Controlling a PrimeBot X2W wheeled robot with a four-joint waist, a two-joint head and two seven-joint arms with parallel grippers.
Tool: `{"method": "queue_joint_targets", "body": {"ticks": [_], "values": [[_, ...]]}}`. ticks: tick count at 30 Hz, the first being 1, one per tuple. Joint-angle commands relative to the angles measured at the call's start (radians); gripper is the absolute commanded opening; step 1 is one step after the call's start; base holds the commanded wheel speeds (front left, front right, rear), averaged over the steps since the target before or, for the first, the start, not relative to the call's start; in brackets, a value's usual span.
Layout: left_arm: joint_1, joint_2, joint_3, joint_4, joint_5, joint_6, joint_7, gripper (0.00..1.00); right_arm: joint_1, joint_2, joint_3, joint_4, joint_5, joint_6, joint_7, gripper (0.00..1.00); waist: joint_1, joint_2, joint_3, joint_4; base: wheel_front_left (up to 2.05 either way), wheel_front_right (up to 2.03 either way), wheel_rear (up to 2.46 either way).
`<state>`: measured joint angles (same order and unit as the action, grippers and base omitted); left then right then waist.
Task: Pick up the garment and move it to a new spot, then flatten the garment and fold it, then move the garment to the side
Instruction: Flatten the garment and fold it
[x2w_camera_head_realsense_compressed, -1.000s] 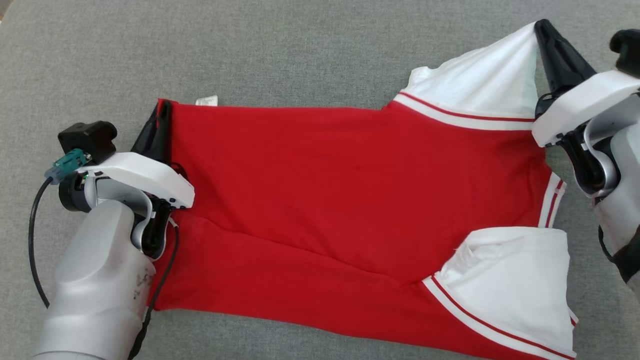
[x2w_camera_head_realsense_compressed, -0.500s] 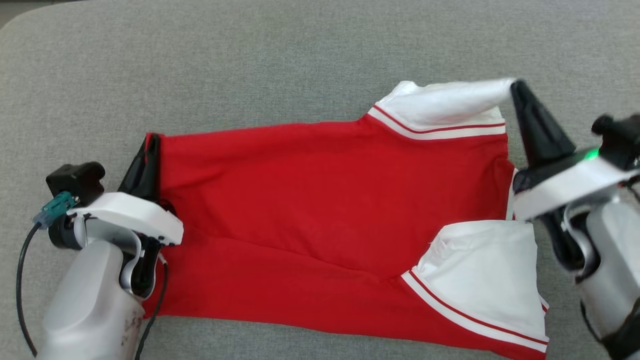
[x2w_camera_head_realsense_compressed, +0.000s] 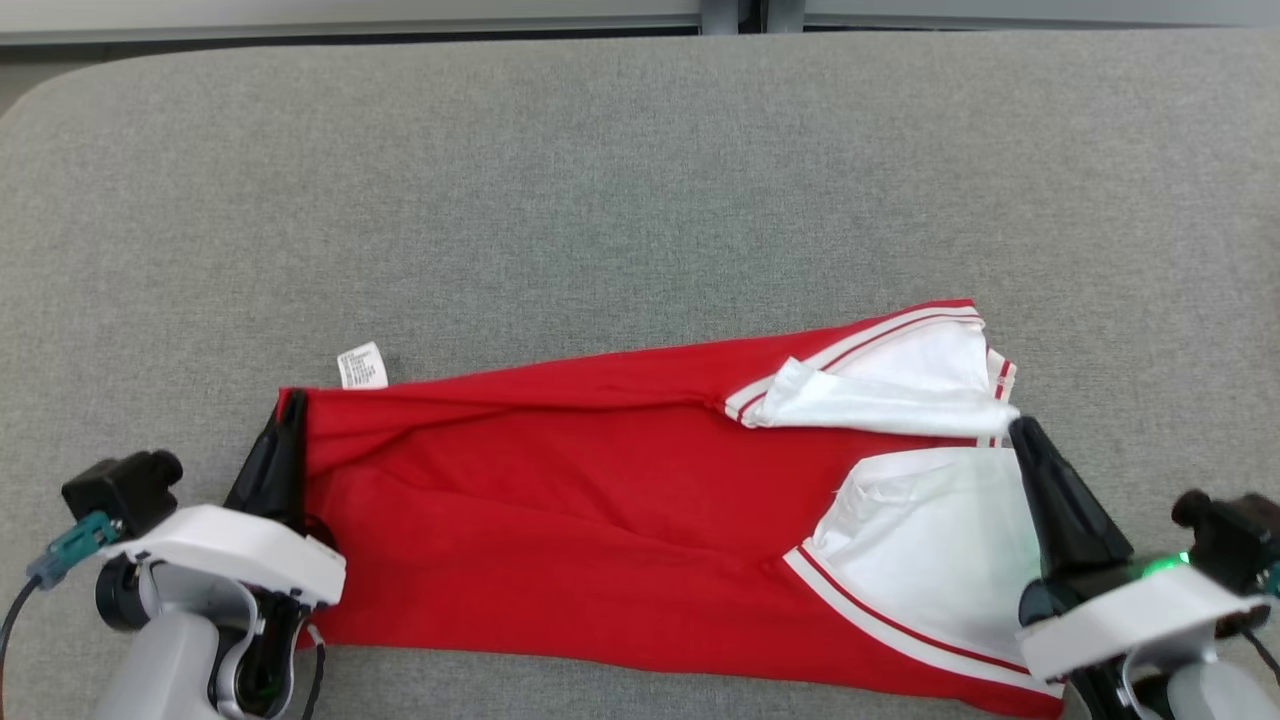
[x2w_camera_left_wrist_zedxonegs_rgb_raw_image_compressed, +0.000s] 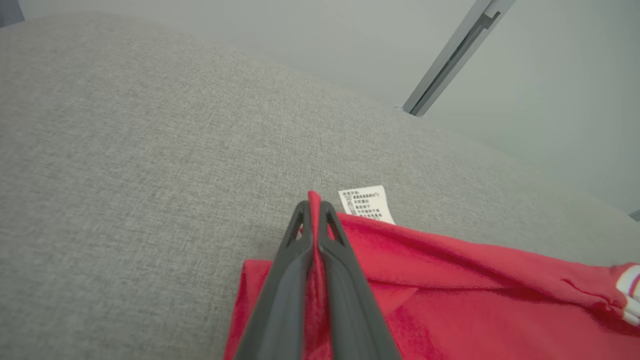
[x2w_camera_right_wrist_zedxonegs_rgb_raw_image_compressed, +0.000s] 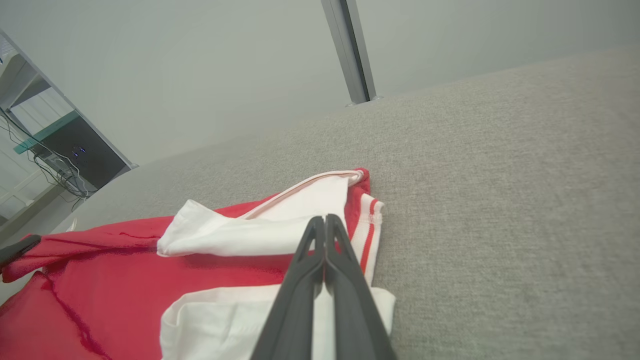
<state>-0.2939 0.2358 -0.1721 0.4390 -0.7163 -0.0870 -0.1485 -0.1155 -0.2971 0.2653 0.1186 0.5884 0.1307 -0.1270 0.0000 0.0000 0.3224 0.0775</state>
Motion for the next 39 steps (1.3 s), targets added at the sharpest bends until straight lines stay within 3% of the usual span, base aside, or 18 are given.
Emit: {"method": "queue_joint_targets", "body": {"ticks": [1,10,12,13,14,16,17,22,27,33,39], "values": [[0.024,0.004,0.01,-0.018,-0.015,0.0,0.006,0.0,0.028,0.005,-0.018,-0.009,0.0,0.0,0.003,0.0,0.0,0.0,-0.013,-0.001,0.0,0.0,0.0],[0.149,0.043,0.01,-0.118,-0.023,0.017,0.043,0.0,0.19,0.062,-0.079,-0.074,-0.015,0.0,0.041,0.0,0.0,0.0,-0.053,-0.007,0.0,0.0,0.0],[0.164,0.049,0.0,-0.127,-0.02,0.018,0.055,0.33,0.219,0.071,-0.079,-0.079,-0.024,0.0,0.058,0.0,0.0,0.0,-0.057,-0.009,0.0,0.0,0.0],[0.171,0.05,-0.002,-0.129,-0.018,0.02,0.054,0.82,0.228,0.075,-0.075,-0.079,-0.03,0.0,0.065,0.0,0.0,0.0,-0.06,-0.012,0.0,0.0,0.0],[0.18,0.054,-0.002,-0.132,-0.009,0.028,0.046,1.0,0.24,0.08,-0.071,-0.075,-0.034,0.0,0.072,0.02,0.0,0.0,-0.063,-0.015,0.0,0.0,0.0],[0.207,0.057,-0.008,-0.13,0.011,0.045,0.032,1.0,0.26,0.088,-0.057,-0.065,-0.05,0.0,0.09,0.79,0.0,0.0,-0.069,-0.022,0.0,0.0,0.0],[0.218,0.052,-0.007,-0.135,0.02,0.056,0.014,1.0,0.268,0.092,-0.055,-0.061,-0.059,0.0,0.089,1.0,0.0,0.0,-0.071,-0.023,0.0,0.0,0.0],[0.269,0.044,0.006,-0.177,0.097,0.121,-0.084,1.0,0.279,0.112,-0.072,-0.075,-0.129,0.0,0.044,1.0,0.0,0.0,-0.09,-0.031,0.0,0.0,0.0],[0.288,0.017,0.026,-0.281,0.207,0.177,-0.115,1.0,0.25,0.133,-0.121,-0.134,-0.217,0.0,-0.008,1.0,0.0,0.0,-0.119,-0.031,0.0,0.0,0.0],[0.312,-0.017,0.051,-0.384,0.309,0.204,-0.117,1.0,0.215,0.137,-0.161,-0.195,-0.294,0.0,0.02,1.0,0.0,0.0,-0.169,-0.044,0.0,0.0,0.0],[0.339,-0.02,0.036,-0.388,0.358,0.213,-0.117,1.0,0.22,0.143,-0.191,-0.21,-0.321,0.0,0.048,1.0,0.0,0.0,-0.21,-0.048,0.0,0.0,0.0]]}}
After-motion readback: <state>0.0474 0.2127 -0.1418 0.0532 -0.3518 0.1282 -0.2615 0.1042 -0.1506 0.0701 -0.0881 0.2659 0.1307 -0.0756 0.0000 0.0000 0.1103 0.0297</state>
